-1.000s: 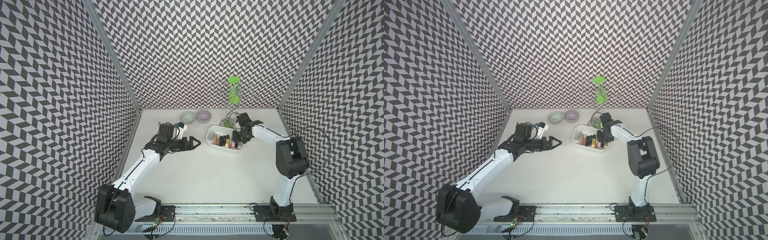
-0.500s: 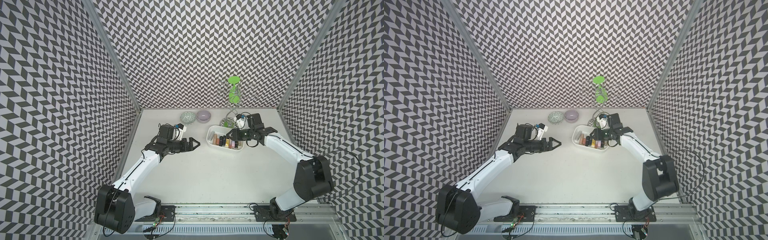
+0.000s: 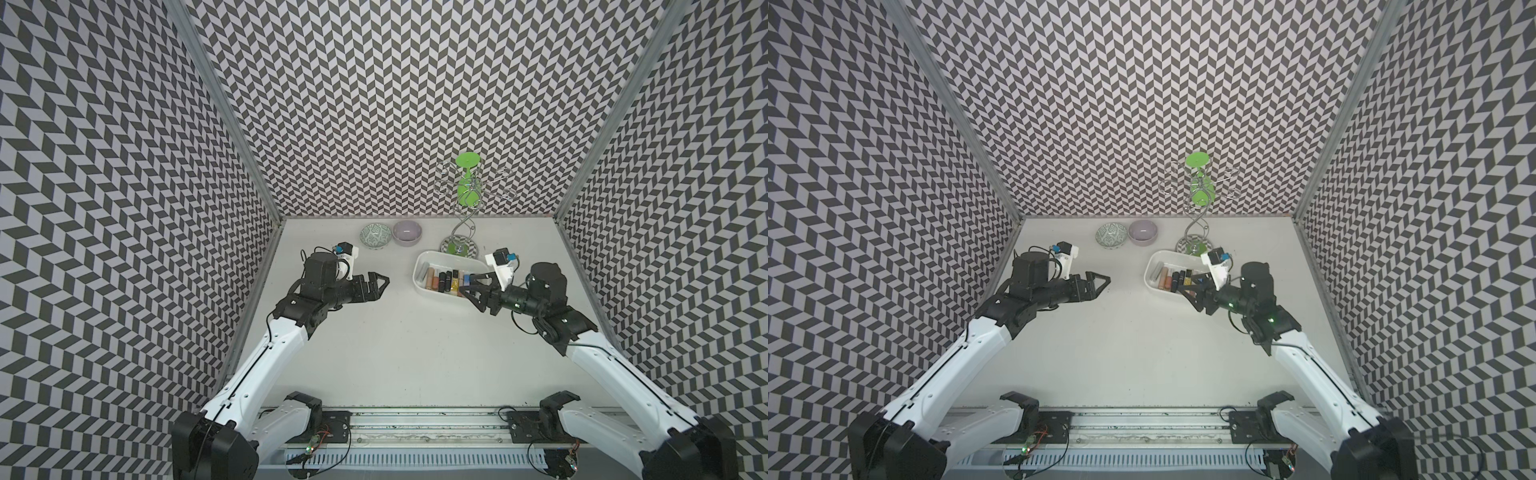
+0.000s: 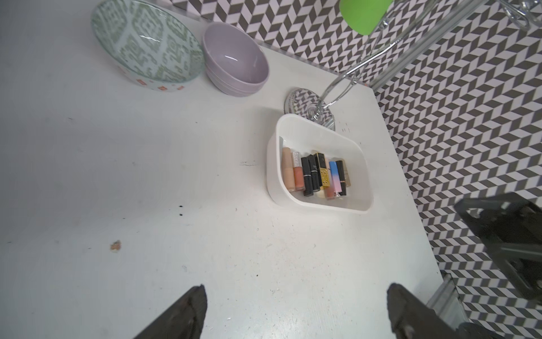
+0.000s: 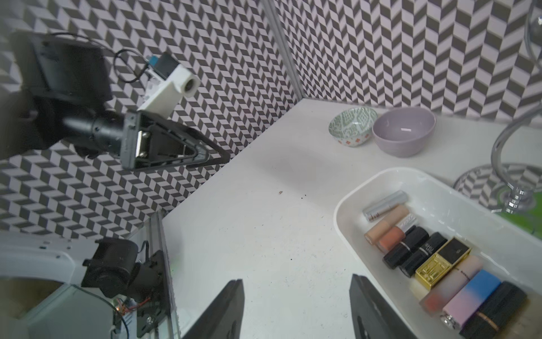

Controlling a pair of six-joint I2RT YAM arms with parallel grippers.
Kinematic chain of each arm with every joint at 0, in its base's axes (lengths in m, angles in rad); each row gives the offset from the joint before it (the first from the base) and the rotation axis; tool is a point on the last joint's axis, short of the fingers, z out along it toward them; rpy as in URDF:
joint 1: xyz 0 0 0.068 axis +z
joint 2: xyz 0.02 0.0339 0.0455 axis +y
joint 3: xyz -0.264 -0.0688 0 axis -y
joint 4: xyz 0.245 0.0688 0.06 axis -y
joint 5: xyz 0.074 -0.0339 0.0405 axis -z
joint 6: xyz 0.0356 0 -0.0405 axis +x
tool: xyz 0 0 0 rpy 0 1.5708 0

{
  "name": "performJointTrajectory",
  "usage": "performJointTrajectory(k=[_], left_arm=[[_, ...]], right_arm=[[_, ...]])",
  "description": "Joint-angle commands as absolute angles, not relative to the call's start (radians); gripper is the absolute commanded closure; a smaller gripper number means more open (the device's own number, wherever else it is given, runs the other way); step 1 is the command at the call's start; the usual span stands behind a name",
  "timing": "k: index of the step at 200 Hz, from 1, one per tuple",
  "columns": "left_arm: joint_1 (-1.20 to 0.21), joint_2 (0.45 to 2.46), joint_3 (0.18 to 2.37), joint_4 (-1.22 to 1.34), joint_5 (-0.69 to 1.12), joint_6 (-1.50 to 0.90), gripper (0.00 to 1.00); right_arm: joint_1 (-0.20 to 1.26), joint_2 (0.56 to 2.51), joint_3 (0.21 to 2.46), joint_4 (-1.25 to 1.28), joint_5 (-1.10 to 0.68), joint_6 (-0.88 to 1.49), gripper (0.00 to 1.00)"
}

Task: Put the lipstick into the storage box
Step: Place the lipstick in the storage box, then reset both arms

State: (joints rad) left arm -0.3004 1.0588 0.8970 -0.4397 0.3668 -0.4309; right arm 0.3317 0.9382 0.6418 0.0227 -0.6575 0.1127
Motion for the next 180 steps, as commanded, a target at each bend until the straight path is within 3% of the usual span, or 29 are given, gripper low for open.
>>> performJointTrajectory(k=[1,47,85,107,140,180], left_arm=[[-0.294,1.017,0.892,-0.476,0.198,-0.408,0.01],[-0.327,0.838,0.717,-0.312,-0.010,-0.373,0.01],[-0.396,0.533,0.403,0.026,-0.191,-0.296,0.01],[-0.396,0.383,0.302,0.060,-0.259,-0.307,0.01],[-0.396,0.337,0.266,0.000,-0.242,-0.297,0.01],[-0.397,0.351,0.256,0.019,-0.252,-0.257,0.01]], right_arm=[[0.338,0.839,0.556,0.256,-0.621,0.065,0.26],[0.337,0.749,0.478,0.283,-0.529,0.051,0.21],[0.337,0.711,0.462,0.222,-0.344,0.072,0.21],[0.337,0.681,0.437,0.206,-0.226,0.044,0.15],[0.326,0.640,0.363,0.250,-0.016,0.012,0.06],[0.273,0.723,0.251,0.464,0.085,-0.025,0.04]])
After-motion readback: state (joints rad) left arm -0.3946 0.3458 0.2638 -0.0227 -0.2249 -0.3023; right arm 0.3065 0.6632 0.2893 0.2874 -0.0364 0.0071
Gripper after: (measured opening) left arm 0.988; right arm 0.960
